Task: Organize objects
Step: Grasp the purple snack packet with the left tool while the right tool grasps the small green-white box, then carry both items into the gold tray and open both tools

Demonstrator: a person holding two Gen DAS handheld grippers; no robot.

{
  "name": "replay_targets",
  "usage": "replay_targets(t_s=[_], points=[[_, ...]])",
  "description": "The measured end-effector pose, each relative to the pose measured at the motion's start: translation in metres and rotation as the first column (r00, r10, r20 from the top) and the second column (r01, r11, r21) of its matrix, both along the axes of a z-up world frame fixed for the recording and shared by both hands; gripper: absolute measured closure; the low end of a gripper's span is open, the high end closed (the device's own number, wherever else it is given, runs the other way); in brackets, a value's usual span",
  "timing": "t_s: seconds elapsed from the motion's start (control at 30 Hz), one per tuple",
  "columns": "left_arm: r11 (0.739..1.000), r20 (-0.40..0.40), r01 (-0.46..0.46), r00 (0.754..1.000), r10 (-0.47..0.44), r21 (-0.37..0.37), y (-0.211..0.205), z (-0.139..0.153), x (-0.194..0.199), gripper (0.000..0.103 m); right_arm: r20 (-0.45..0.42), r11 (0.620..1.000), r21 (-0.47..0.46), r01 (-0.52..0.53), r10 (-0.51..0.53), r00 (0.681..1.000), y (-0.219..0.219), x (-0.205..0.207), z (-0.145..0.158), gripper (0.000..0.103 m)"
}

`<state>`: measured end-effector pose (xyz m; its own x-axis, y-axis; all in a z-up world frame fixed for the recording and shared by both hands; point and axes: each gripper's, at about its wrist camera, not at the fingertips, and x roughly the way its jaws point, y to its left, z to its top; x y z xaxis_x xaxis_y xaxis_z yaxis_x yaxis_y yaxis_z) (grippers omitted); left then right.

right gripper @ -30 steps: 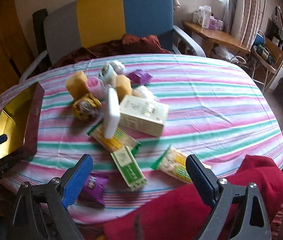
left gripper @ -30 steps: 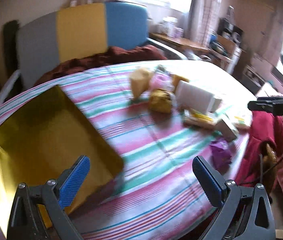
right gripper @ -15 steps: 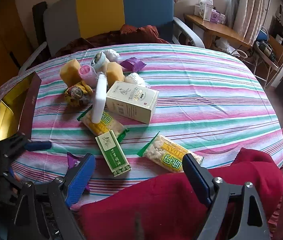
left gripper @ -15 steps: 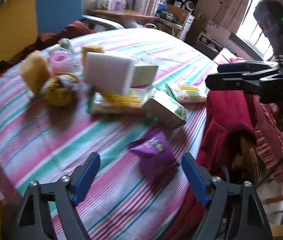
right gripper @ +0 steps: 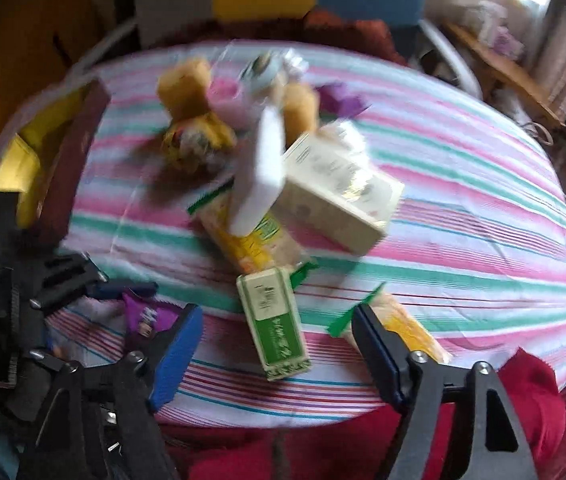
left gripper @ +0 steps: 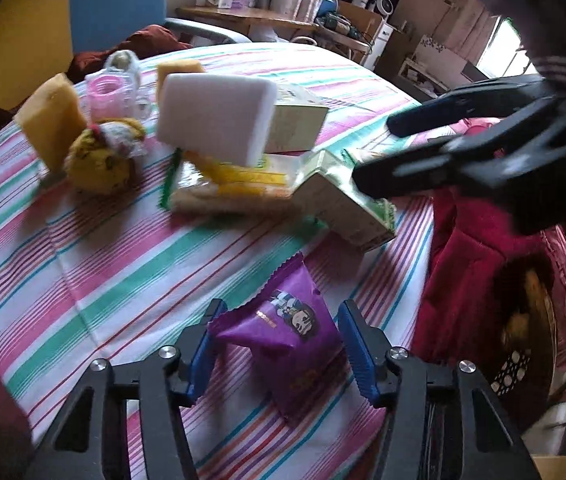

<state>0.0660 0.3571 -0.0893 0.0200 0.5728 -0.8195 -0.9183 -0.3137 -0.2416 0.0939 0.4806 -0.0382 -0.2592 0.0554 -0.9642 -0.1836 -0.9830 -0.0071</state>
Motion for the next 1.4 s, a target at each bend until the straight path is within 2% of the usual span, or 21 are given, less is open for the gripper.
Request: replay_targets(t_s=[0.1, 0.17, 0.2, 0.23, 0.37, 0.4, 0.57, 0.6, 0.67, 0.77, 0.87, 0.93, 1.0, 1.07, 1.13, 1.17, 1.2, 1.27, 1.3, 1.33, 1.4], points=[[1.0, -0.003, -0.019, 1.0, 0.019, 0.007, -0.016, 0.001, -0.003, 0.047, 0.11, 1.0, 0.023, -0.021, 0.018, 0.994, -0.003, -0.013, -0.022, 0.034], [0.999, -0.002, -0.03, 1.0, 0.03, 0.012, -0.024, 0.002, -0.006, 0.047, 0.154, 0.999, 0.026, -0.018, 0.013, 0.988, -0.003, -0.018, -0.033, 0.049], [0.999, 0.001, -0.038, 0.999, 0.037, 0.014, -0.028, 0.002, -0.007, 0.047, 0.17, 0.999, 0.031, -0.015, 0.01, 0.985, -0.003, -0.018, -0.037, 0.069], [0.999, 0.003, -0.042, 0.999, 0.042, 0.016, -0.031, 0.002, -0.007, 0.047, 0.176, 0.999, 0.044, -0.007, -0.001, 0.984, -0.002, -0.018, -0.039, 0.072], [0.998, 0.007, -0.063, 0.998, 0.063, 0.023, -0.043, 0.004, -0.011, 0.048, 0.119, 0.999, 0.032, 0.005, -0.008, 0.993, -0.008, -0.007, -0.023, 0.072], [0.997, 0.007, -0.071, 0.997, 0.07, 0.029, -0.046, 0.005, -0.012, 0.051, 0.098, 0.999, 0.034, 0.003, -0.006, 0.995, -0.011, -0.004, -0.016, 0.072], [0.991, 0.002, -0.104, 0.995, 0.104, 0.084, -0.066, 0.021, -0.014, 0.053, -0.054, 1.0, 0.004, -0.003, 0.003, 0.999, -0.031, 0.007, 0.026, 0.073], [0.989, -0.003, -0.114, 0.993, 0.115, 0.099, -0.071, 0.025, -0.014, 0.055, -0.081, 1.0, 0.0, -0.008, 0.008, 0.997, -0.035, 0.003, 0.034, 0.072], [0.984, -0.017, -0.138, 0.99, 0.141, 0.117, -0.069, 0.036, -0.017, 0.072, -0.138, 1.0, -0.027, -0.014, 0.01, 0.99, -0.044, -0.005, 0.049, 0.072], [0.967, -0.021, -0.192, 0.98, 0.198, 0.17, -0.092, 0.054, -0.026, 0.072, -0.217, 0.997, -0.063, -0.049, 0.034, 0.976, -0.063, -0.033, 0.066, 0.072], [0.934, -0.039, -0.277, 0.955, 0.293, 0.227, -0.122, 0.071, -0.043, 0.072, -0.275, 0.99, -0.106, -0.093, 0.06, 0.959, -0.092, -0.06, 0.07, 0.072], [0.9, -0.053, -0.35, 0.925, 0.375, 0.259, -0.151, 0.085, -0.058, 0.072, -0.295, 0.982, -0.141, -0.13, 0.083, 0.952, -0.112, -0.073, 0.074, 0.072], [0.855, -0.048, -0.435, 0.884, 0.466, 0.284, -0.184, 0.096, -0.072, 0.07, -0.32, 0.968, -0.183, -0.173, 0.108, 0.941, -0.135, -0.087, 0.075, 0.072], [0.804, -0.086, -0.525, 0.82, 0.566, 0.281, -0.213, 0.102, -0.084, 0.068, -0.346, 0.942, -0.248, -0.226, 0.131, 0.929, -0.163, -0.106, 0.077, 0.072], [0.737, -0.093, -0.616, 0.746, 0.659, 0.276, -0.247, 0.105, -0.097, 0.063, -0.362, 0.914, -0.306, -0.266, 0.147, 0.921, -0.182, -0.119, 0.073, 0.071], [0.71, -0.09, -0.651, 0.717, 0.691, 0.268, -0.259, 0.105, -0.101, 0.052, -0.358, 0.894, -0.343, -0.287, 0.157, 0.92, -0.194, -0.125, 0.07, 0.066], [0.673, -0.098, -0.691, 0.675, 0.731, 0.263, -0.274, 0.105, -0.105, 0.044, -0.352, 0.886, -0.359, -0.294, 0.163, 0.922, -0.205, -0.129, 0.067, 0.059], [0.615, -0.116, -0.742, 0.608, 0.785, 0.268, -0.298, 0.104, -0.107, 0.04, -0.344, 0.874, -0.374, -0.311, 0.18, 0.921, -0.225, -0.134, 0.059, 0.051], [0.591, -0.118, -0.761, 0.583, 0.804, 0.268, -0.308, 0.102, -0.106, 0.032, -0.341, 0.868, -0.381, -0.317, 0.187, 0.921, -0.233, -0.134, 0.056, 0.046], [0.567, -0.121, -0.779, 0.557, 0.822, 0.267, -0.317, 0.101, -0.105, 0.028, -0.335, 0.87, -0.377, -0.319, 0.193, 0.922, -0.237, -0.135, 0.052, 0.036], [0.517, -0.132, -0.814, 0.5, 0.856, 0.264, -0.331, 0.097, -0.105, 0.018, -0.336, 0.898, -0.299, -0.323, 0.218, 0.916, -0.25, -0.13, 0.047, 0.025]])
